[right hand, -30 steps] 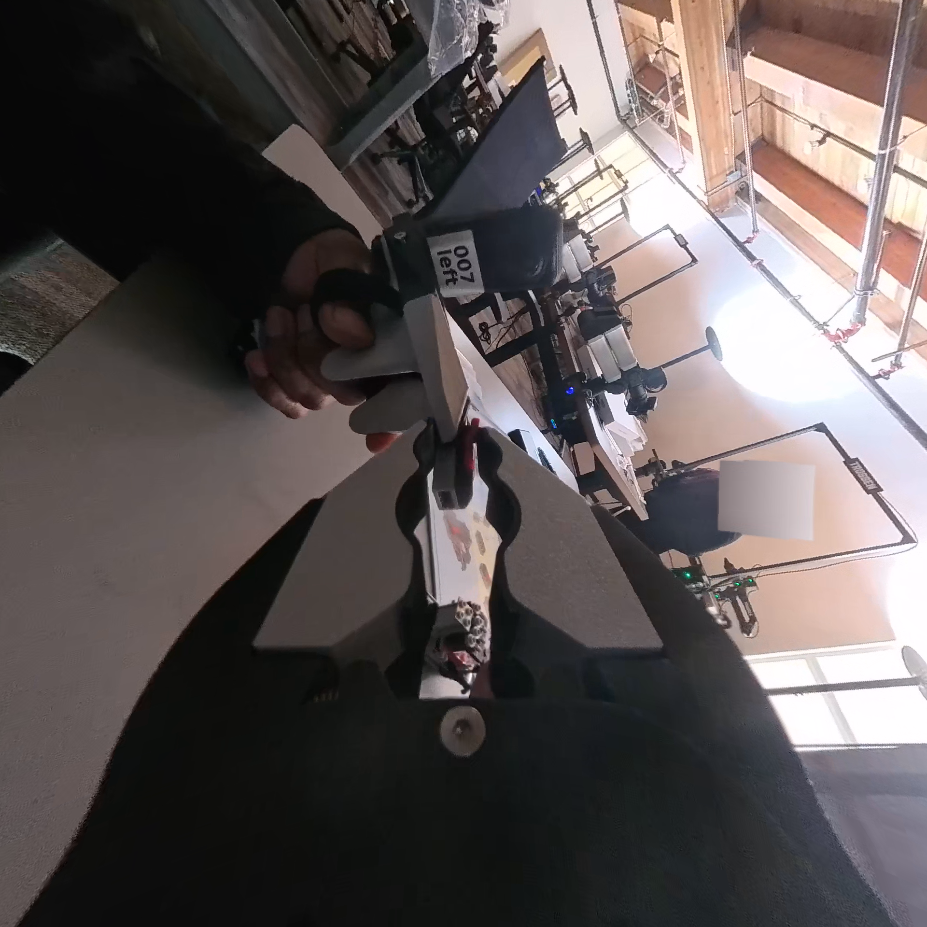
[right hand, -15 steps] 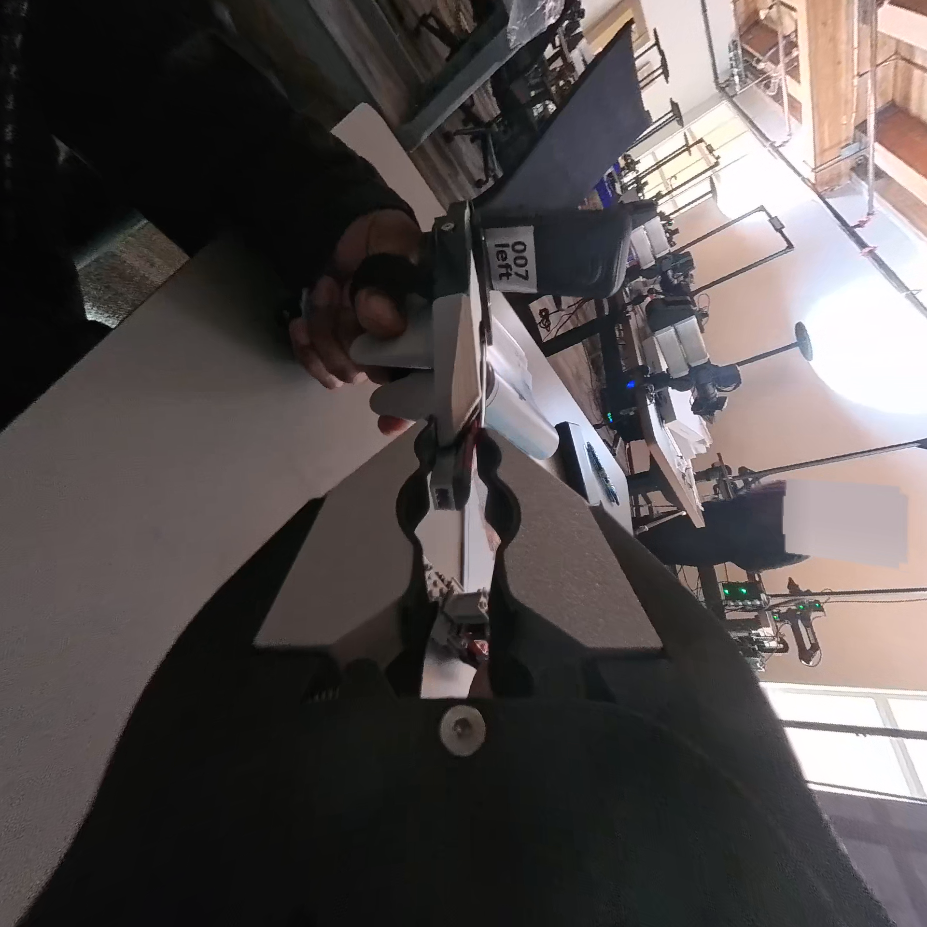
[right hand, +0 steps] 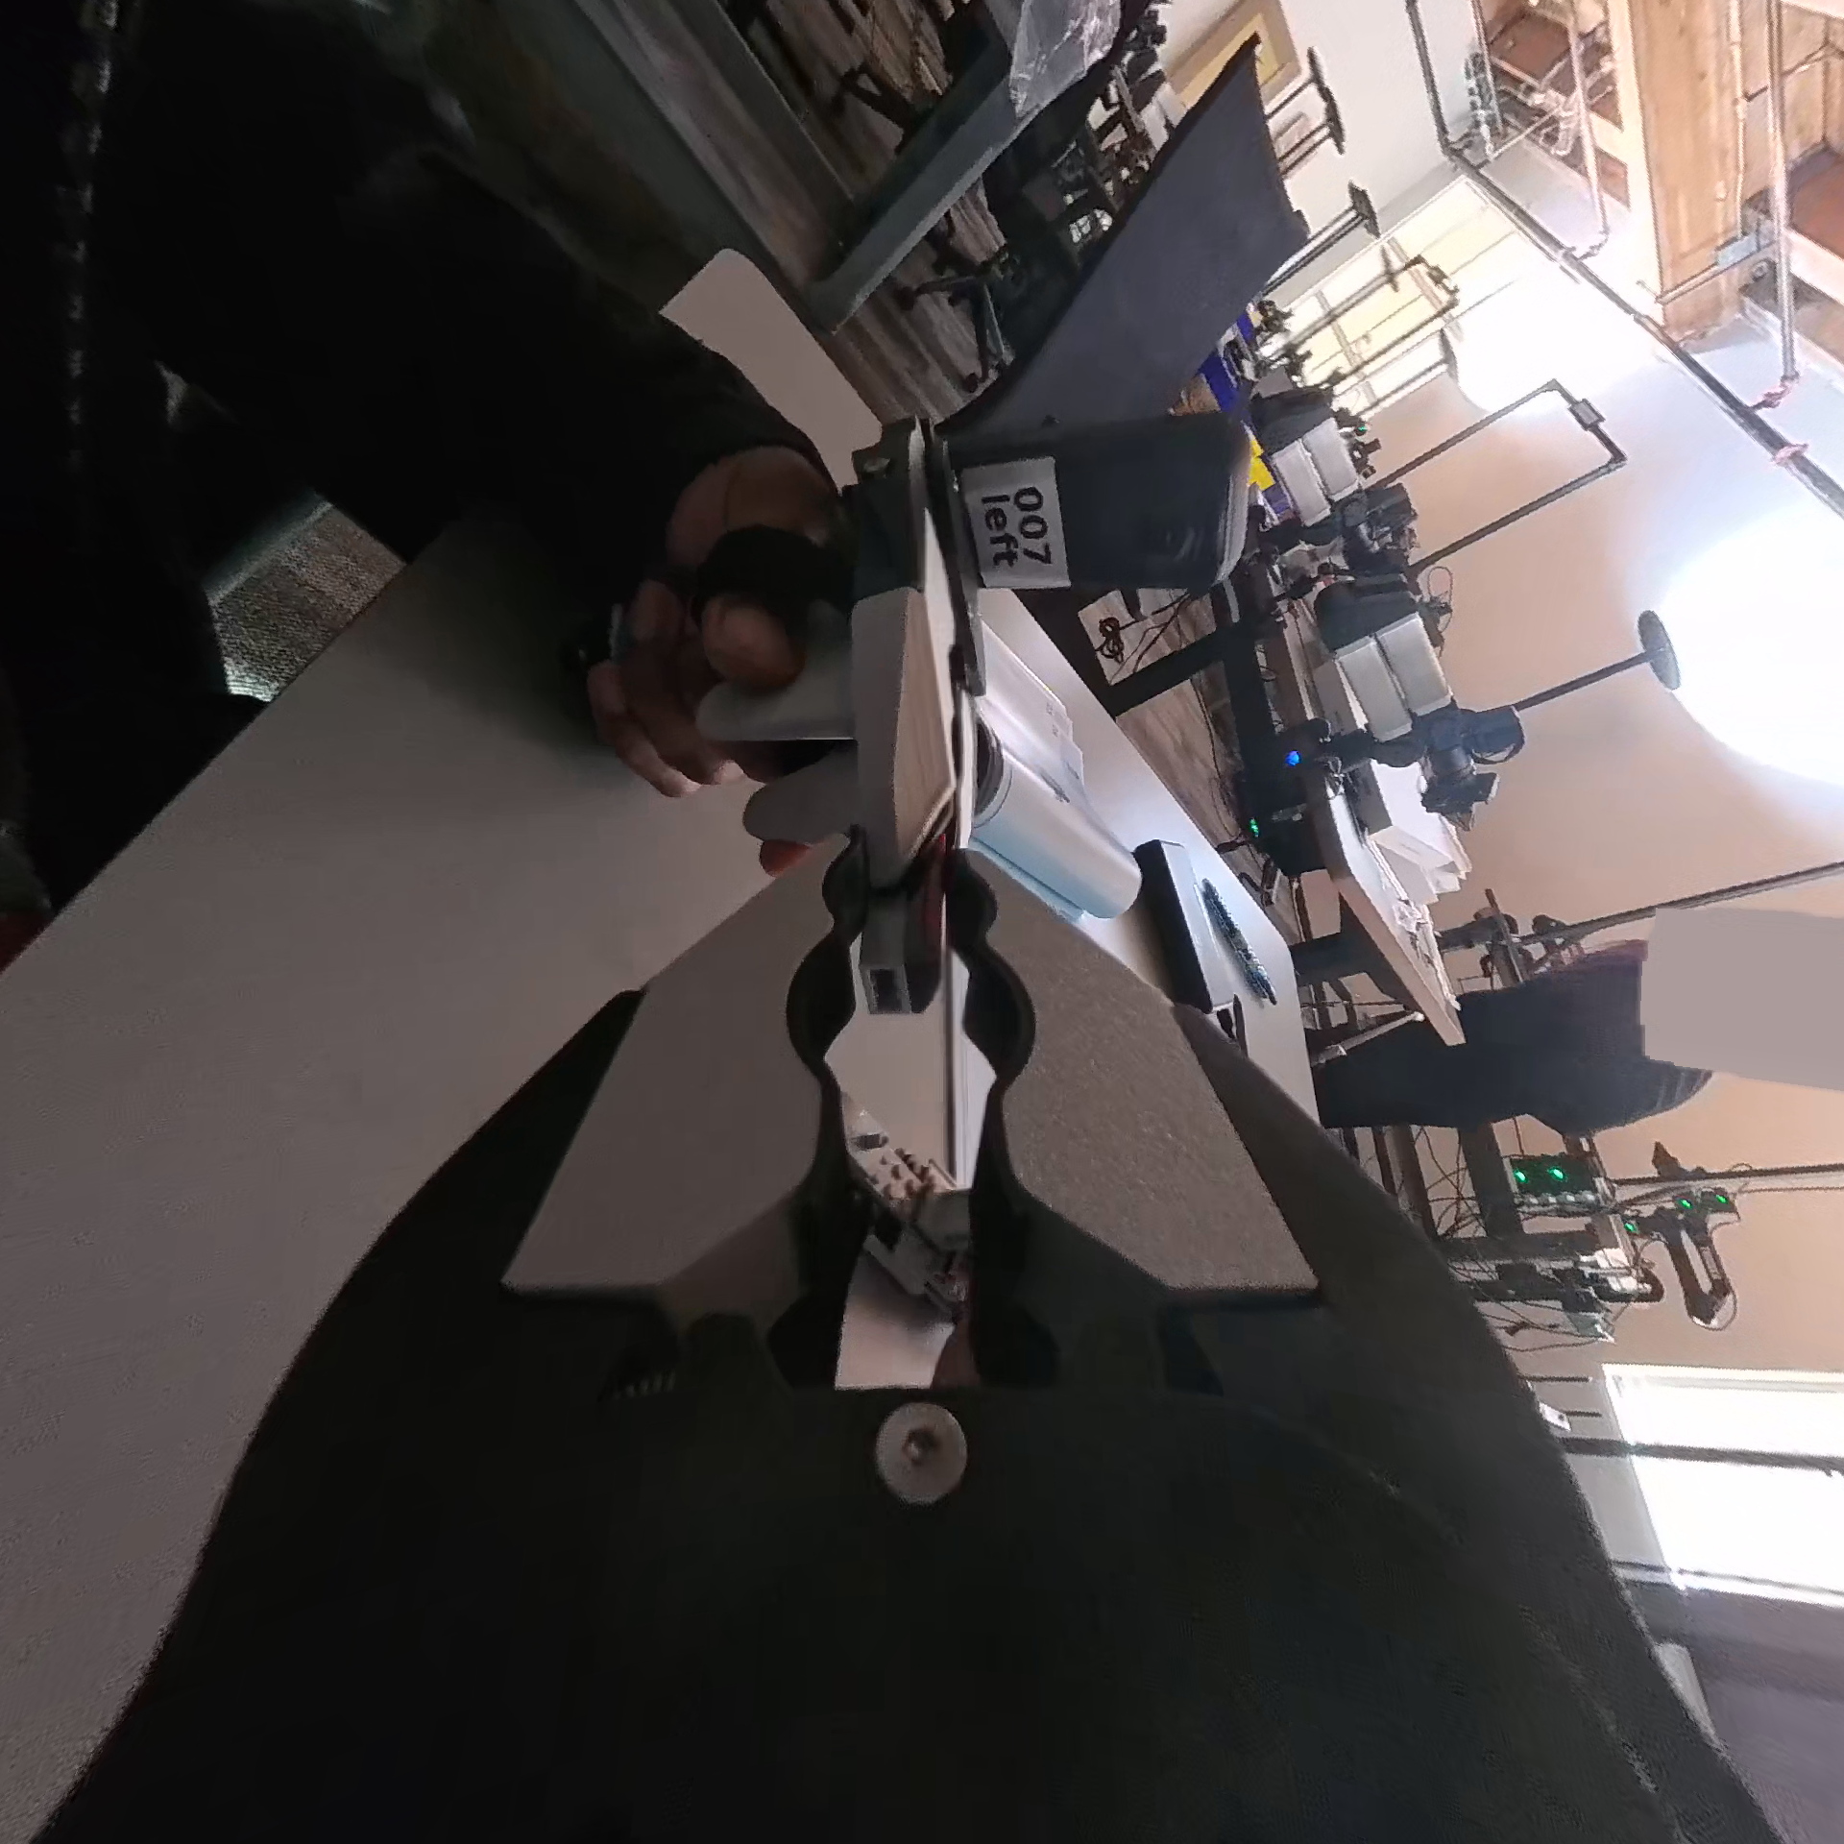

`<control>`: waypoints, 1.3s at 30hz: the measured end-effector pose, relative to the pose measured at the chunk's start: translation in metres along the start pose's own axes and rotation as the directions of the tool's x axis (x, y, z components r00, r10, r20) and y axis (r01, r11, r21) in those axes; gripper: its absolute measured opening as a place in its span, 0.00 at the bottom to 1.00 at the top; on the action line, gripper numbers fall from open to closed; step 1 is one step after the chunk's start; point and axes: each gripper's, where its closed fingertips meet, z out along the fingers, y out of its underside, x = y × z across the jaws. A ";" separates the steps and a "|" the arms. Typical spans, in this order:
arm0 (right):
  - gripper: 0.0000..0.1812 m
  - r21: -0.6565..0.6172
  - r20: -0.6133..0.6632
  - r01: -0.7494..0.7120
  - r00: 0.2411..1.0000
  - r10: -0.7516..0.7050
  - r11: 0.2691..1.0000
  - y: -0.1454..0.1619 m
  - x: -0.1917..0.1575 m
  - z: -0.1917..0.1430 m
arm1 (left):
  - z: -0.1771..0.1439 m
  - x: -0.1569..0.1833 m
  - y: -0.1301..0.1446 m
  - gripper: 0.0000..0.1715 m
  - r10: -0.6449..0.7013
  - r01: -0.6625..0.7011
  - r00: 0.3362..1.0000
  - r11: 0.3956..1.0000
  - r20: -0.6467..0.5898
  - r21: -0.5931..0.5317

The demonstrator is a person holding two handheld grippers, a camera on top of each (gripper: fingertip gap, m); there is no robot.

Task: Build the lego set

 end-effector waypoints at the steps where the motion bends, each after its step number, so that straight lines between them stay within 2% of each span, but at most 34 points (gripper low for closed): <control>1: 0.09 0.000 -0.023 -0.006 1.000 0.006 1.000 0.000 0.003 0.001 | -0.001 -0.001 -0.003 0.10 0.009 -0.009 1.000 1.000 0.005 0.018; 3: 0.11 -0.005 -0.066 -0.048 0.997 0.047 0.999 0.003 0.006 0.003 | -0.003 -0.002 -0.006 0.10 0.032 -0.033 0.999 0.999 0.018 0.033; 4: 0.19 -0.020 -0.097 -0.061 0.994 0.059 0.998 0.007 0.010 0.002 | -0.003 -0.001 -0.007 0.10 0.054 -0.055 0.998 0.998 0.024 0.038; 6: 0.24 -0.034 -0.122 -0.107 0.987 0.102 0.994 0.014 0.012 -0.002 | -0.004 0.000 -0.009 0.10 0.109 -0.111 0.993 0.993 0.040 0.044; 11: 0.26 -0.004 -0.125 -0.379 0.918 0.375 0.925 0.027 0.010 -0.016 | -0.005 0.000 -0.011 0.10 0.184 -0.187 0.980 0.981 0.071 0.045; 13: 0.25 0.008 -0.073 -0.548 0.834 0.547 0.837 0.031 0.003 -0.017 | -0.004 0.000 -0.011 0.10 0.229 -0.233 0.969 0.972 0.089 0.038; 16: 0.27 0.058 0.018 -0.777 0.629 0.777 0.627 0.029 -0.003 -0.018 | -0.003 0.002 -0.009 0.10 0.321 -0.324 0.940 0.946 0.119 0.006; 19: 0.26 0.157 0.072 -0.871 0.481 0.874 0.466 0.018 0.005 -0.024 | -0.002 0.005 -0.009 0.10 0.377 -0.379 0.918 0.925 0.126 -0.007; 21: 0.26 0.190 0.146 -0.899 0.424 0.894 0.395 0.006 0.007 -0.028 | -0.002 0.006 -0.010 0.10 0.391 -0.394 0.912 0.919 0.123 -0.002; 23: 0.23 0.219 0.150 -0.881 0.455 0.878 0.420 -0.001 0.008 -0.029 | -0.001 0.008 -0.009 0.10 0.389 -0.391 0.915 0.920 0.110 0.001; 26: 0.15 0.210 0.092 -0.830 0.543 0.835 0.517 0.000 0.006 -0.026 | 0.000 0.010 -0.006 0.10 0.374 -0.375 0.923 0.927 0.086 -0.002; 32: 0.10 0.195 0.033 -0.712 0.693 0.721 0.675 -0.003 0.003 -0.021 | 0.001 0.014 -0.002 0.10 0.323 -0.323 0.946 0.946 0.040 -0.003; 36: 0.10 0.208 -0.103 -0.453 0.871 0.480 0.867 -0.008 0.007 -0.025 | -0.001 0.012 -0.006 0.18 0.168 -0.168 0.986 0.985 -0.006 0.039; 39: 0.10 0.181 -0.198 -0.281 0.928 0.315 0.943 -0.009 0.014 -0.028 | -0.006 0.007 -0.011 0.21 -0.006 0.010 0.998 0.997 -0.057 0.078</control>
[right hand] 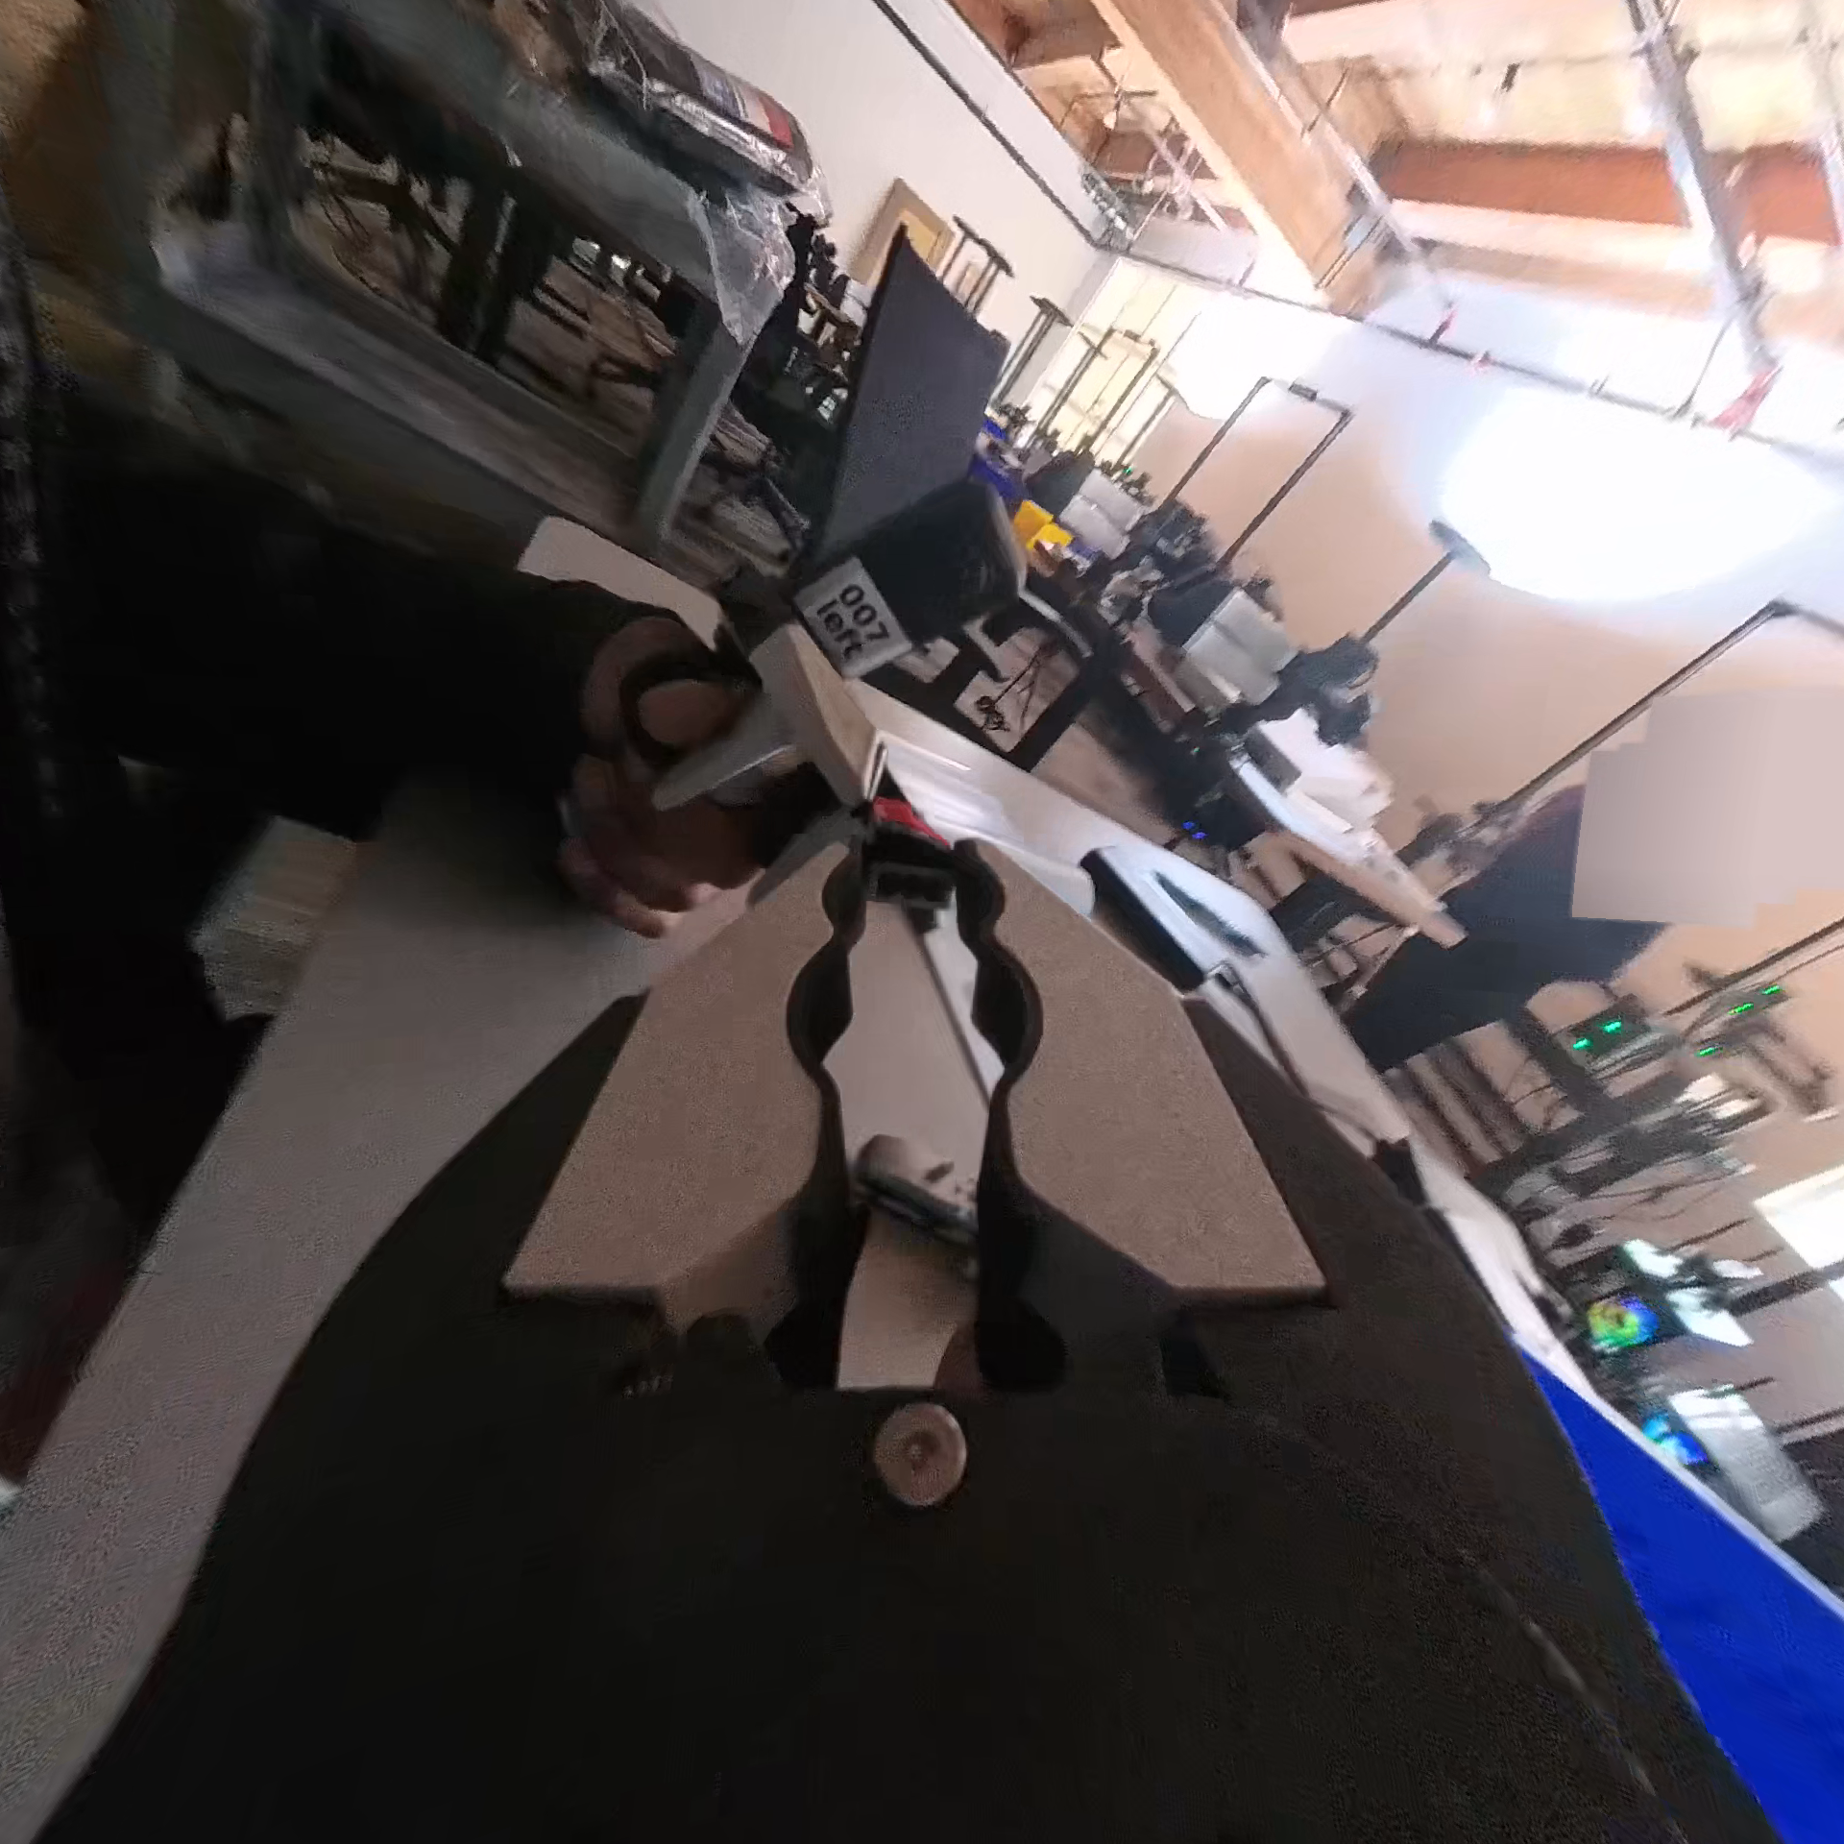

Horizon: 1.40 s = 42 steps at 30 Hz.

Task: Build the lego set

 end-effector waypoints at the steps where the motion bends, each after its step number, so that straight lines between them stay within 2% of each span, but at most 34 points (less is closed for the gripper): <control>1: 0.10 0.013 -0.008 0.026 1.000 -0.026 1.000 -0.002 0.001 0.000 | -0.001 0.003 -0.002 0.20 -0.038 0.038 0.999 0.999 -0.029 0.013; 6: 0.10 0.021 -0.037 0.115 0.993 -0.115 0.993 -0.004 0.005 0.001 | -0.001 0.012 -0.007 0.19 -0.187 0.196 0.971 0.980 -0.146 0.044; 14: 0.10 -0.004 -0.026 0.218 0.975 -0.218 0.976 -0.003 0.000 0.004 | -0.001 0.013 -0.010 0.11 -0.271 0.287 0.942 0.956 -0.198 0.057; 22: 0.10 -0.021 -0.024 0.273 0.962 -0.273 0.962 -0.005 0.001 0.007 | -0.003 0.011 -0.013 0.08 -0.279 0.301 0.938 0.950 -0.204 0.082; 28: 0.10 -0.048 -0.016 0.284 0.958 -0.285 0.958 -0.002 0.001 0.010 | -0.006 0.008 -0.012 0.09 -0.205 0.218 0.968 0.973 -0.144 0.080; 37: 0.09 -0.049 0.005 0.264 0.964 -0.264 0.963 0.000 0.000 0.011 | -0.006 0.007 -0.011 0.09 -0.178 0.187 0.977 0.980 -0.114 0.072; 42: 0.09 -0.058 -0.062 0.245 0.967 -0.248 0.968 0.004 0.007 0.012 | -0.006 0.002 -0.017 0.10 -0.257 0.273 0.957 0.955 -0.131 0.118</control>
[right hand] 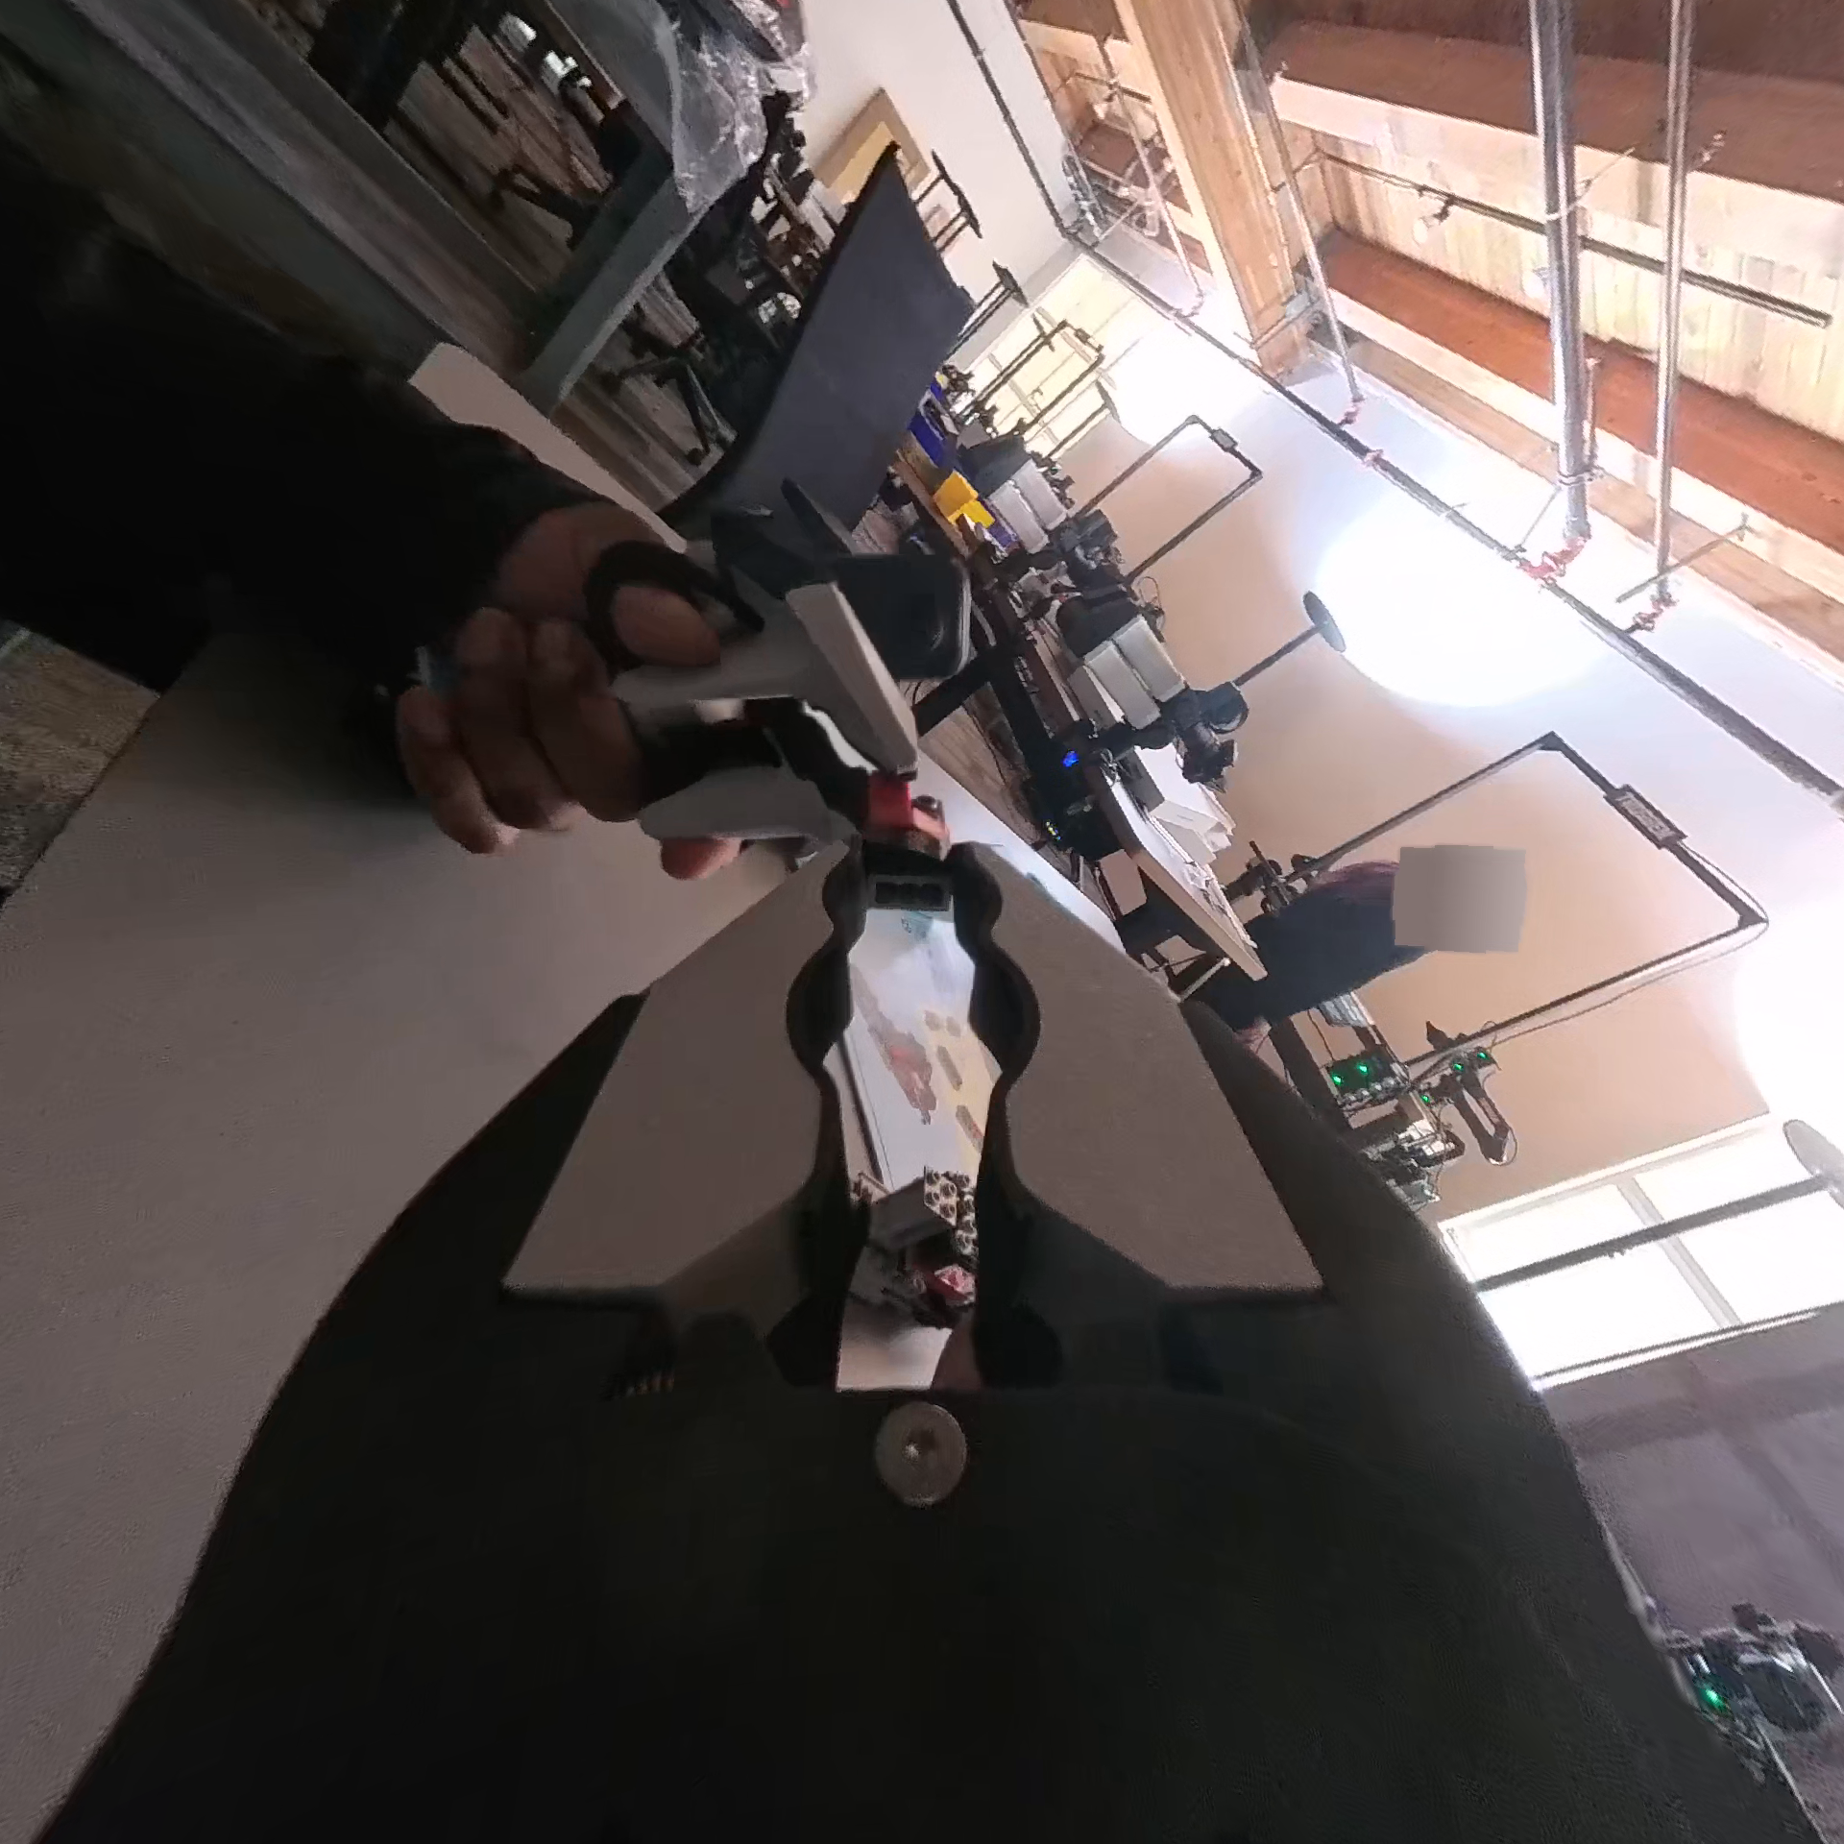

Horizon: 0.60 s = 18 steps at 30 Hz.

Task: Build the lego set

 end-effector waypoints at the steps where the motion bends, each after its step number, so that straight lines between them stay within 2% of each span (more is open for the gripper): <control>1: 0.09 0.003 -0.010 -0.004 1.000 0.004 1.000 0.000 0.001 0.000 | 0.000 0.000 -0.001 0.12 -0.007 0.007 1.000 1.000 -0.004 0.004; 7: 0.09 -0.018 -0.018 0.032 0.999 -0.032 0.999 0.002 -0.001 0.002 | 0.003 -0.001 0.004 0.14 -0.011 0.011 1.000 1.000 0.004 -0.019; 9: 0.09 -0.020 -0.016 0.045 0.999 -0.045 0.999 0.002 -0.002 0.002 | 0.004 -0.002 0.005 0.09 -0.005 0.006 1.000 1.000 0.016 -0.017; 18: 0.09 -0.004 -0.011 0.026 1.000 -0.027 1.000 0.001 -0.001 0.005 | 0.002 -0.004 0.003 0.09 0.045 -0.044 0.998 0.999 0.043 -0.017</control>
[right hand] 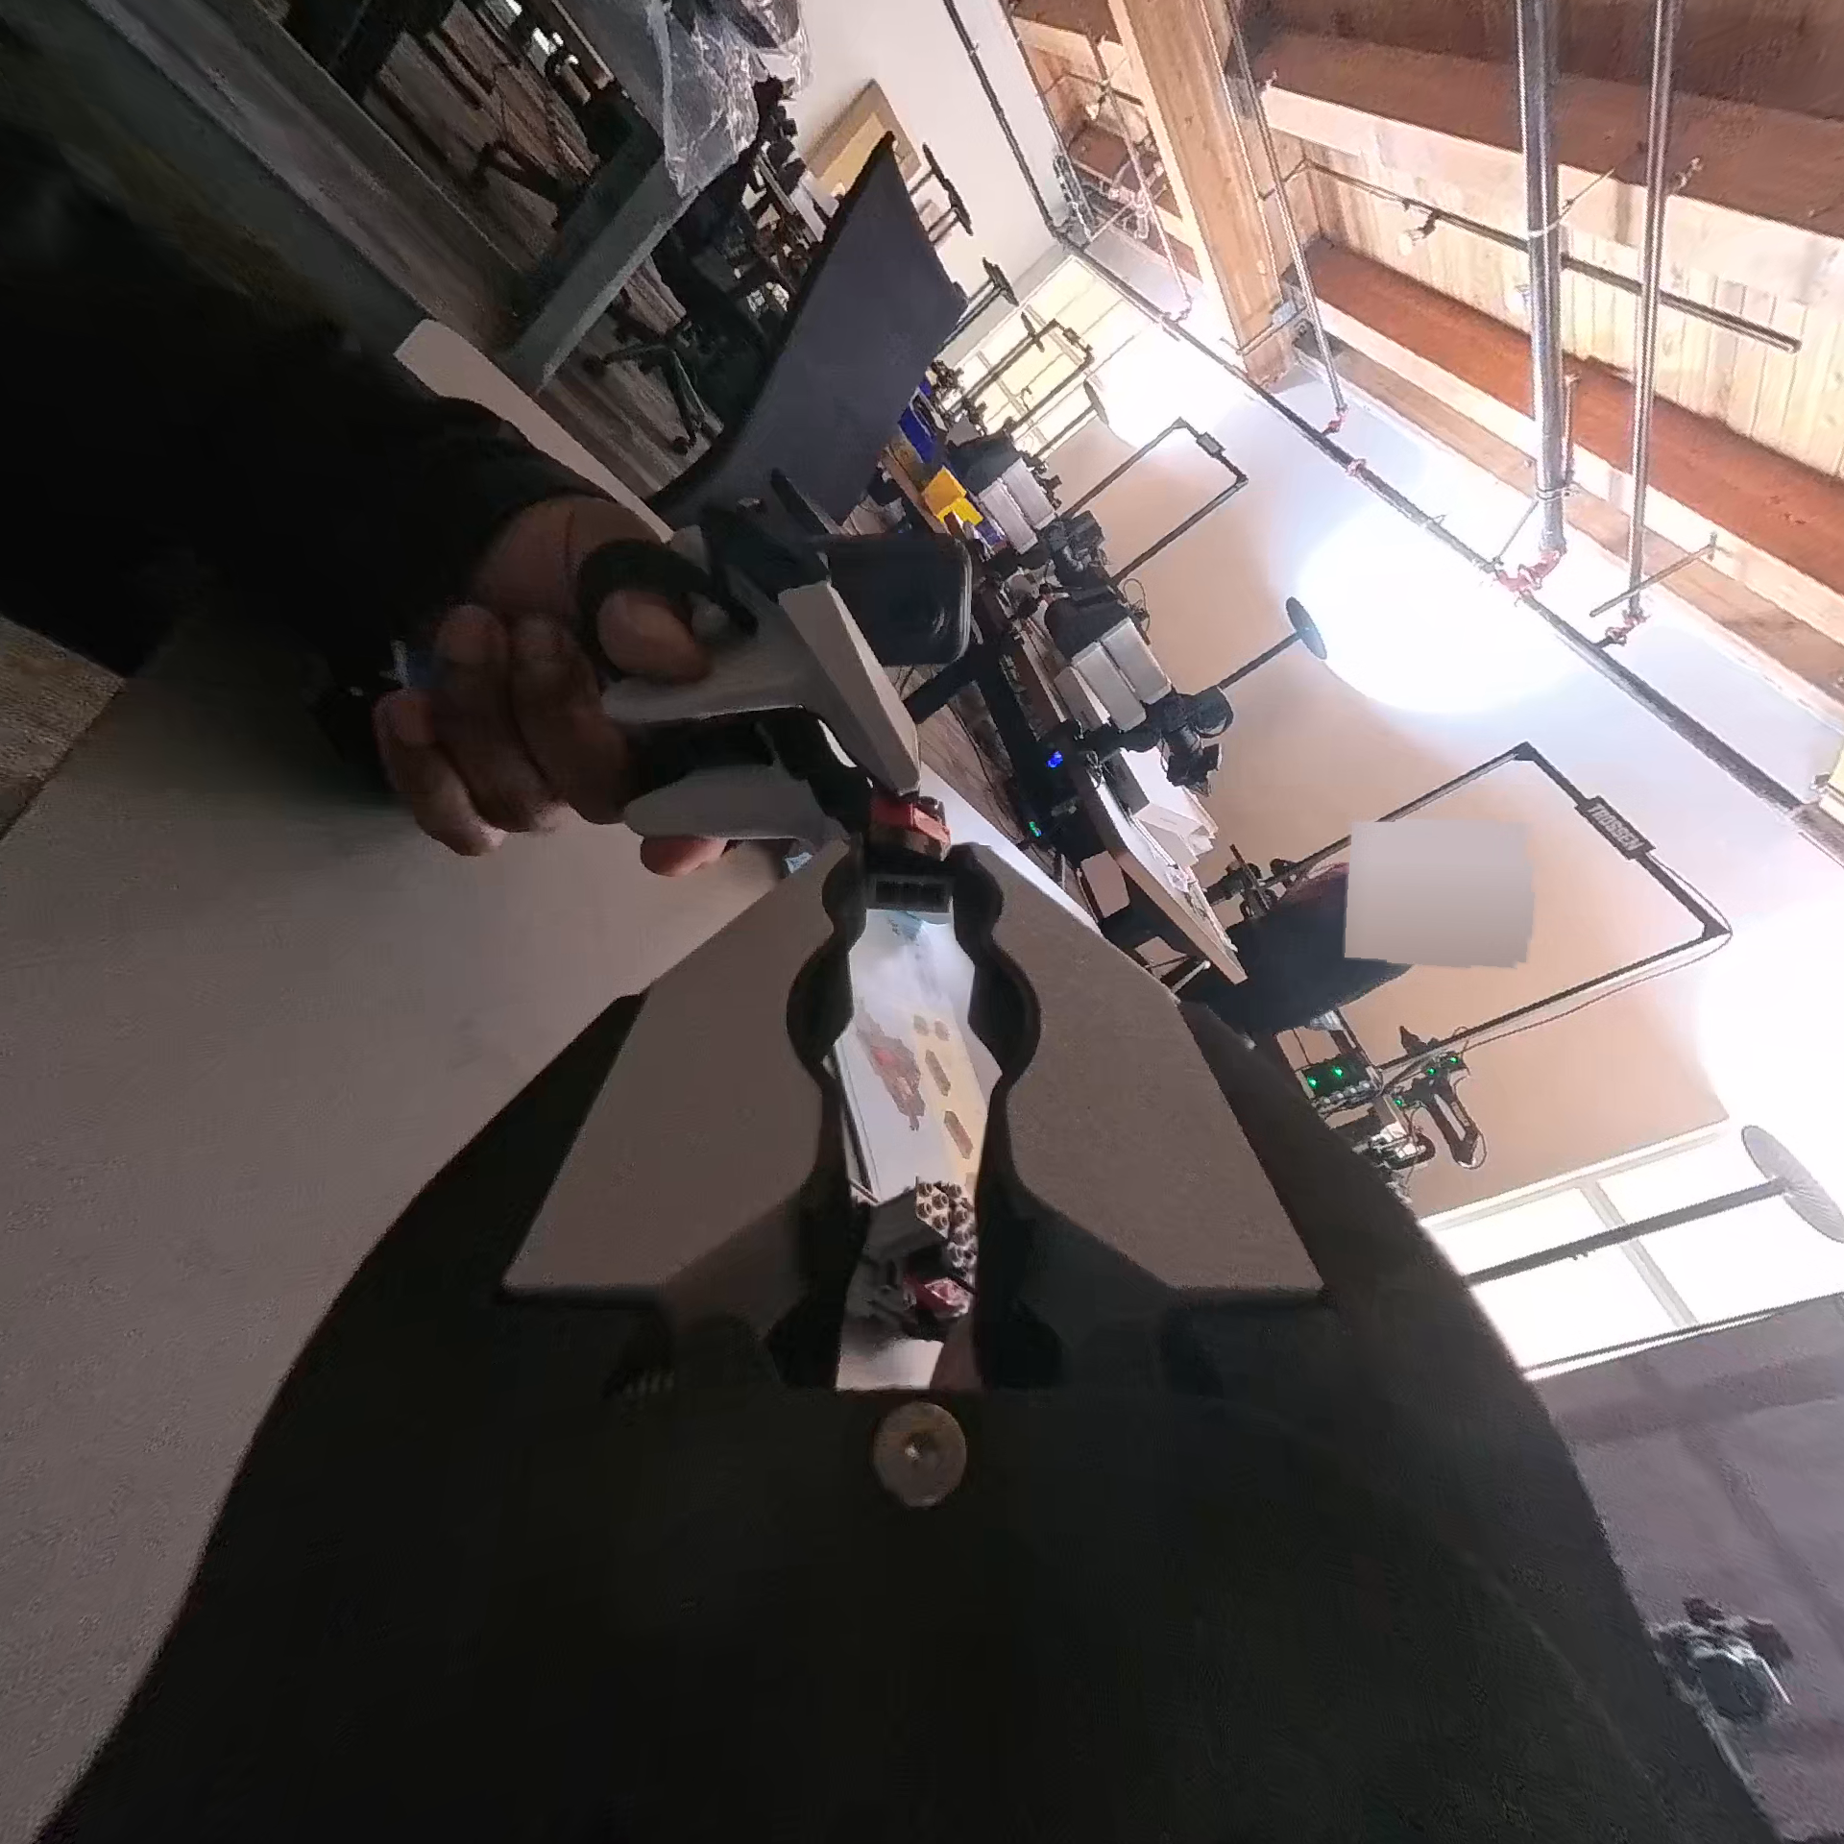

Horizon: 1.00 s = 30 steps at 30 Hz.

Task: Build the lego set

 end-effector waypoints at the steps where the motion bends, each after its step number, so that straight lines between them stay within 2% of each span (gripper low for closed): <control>1: 0.09 0.002 0.003 -0.006 1.000 0.006 1.000 0.000 0.000 0.000 | 0.000 0.000 0.000 0.09 0.001 -0.001 1.000 1.000 0.003 0.000; 7: 0.11 0.006 0.010 -0.088 0.996 0.088 0.996 0.007 0.004 0.004 | -0.004 -0.006 -0.006 0.09 0.003 -0.004 1.000 1.000 0.030 0.028; 9: 0.16 0.021 0.020 -0.156 0.988 0.156 0.987 0.009 0.007 0.003 | -0.010 -0.011 -0.012 0.09 0.008 -0.011 0.998 0.999 0.062 0.051; 13: 0.17 0.020 0.039 -0.298 0.954 0.297 0.954 0.024 0.016 -0.003 | -0.027 -0.021 -0.026 0.09 0.055 -0.068 0.987 0.994 0.151 0.085; 20: 0.17 -0.072 -0.033 -0.467 0.884 0.465 0.882 0.080 0.042 -0.012 | -0.057 -0.042 -0.044 0.09 0.132 -0.174 0.926 0.981 0.353 0.089; 26: 0.14 -0.142 -0.103 -0.608 0.794 0.599 0.781 0.132 0.048 -0.007 | -0.071 -0.052 -0.056 0.09 0.052 -0.123 0.924 0.978 0.379 0.166; 30: 0.13 -0.197 -0.123 -0.647 0.762 0.636 0.737 0.152 0.041 -0.003 | -0.073 -0.055 -0.058 0.09 0.026 -0.104 0.923 0.977 0.385 0.183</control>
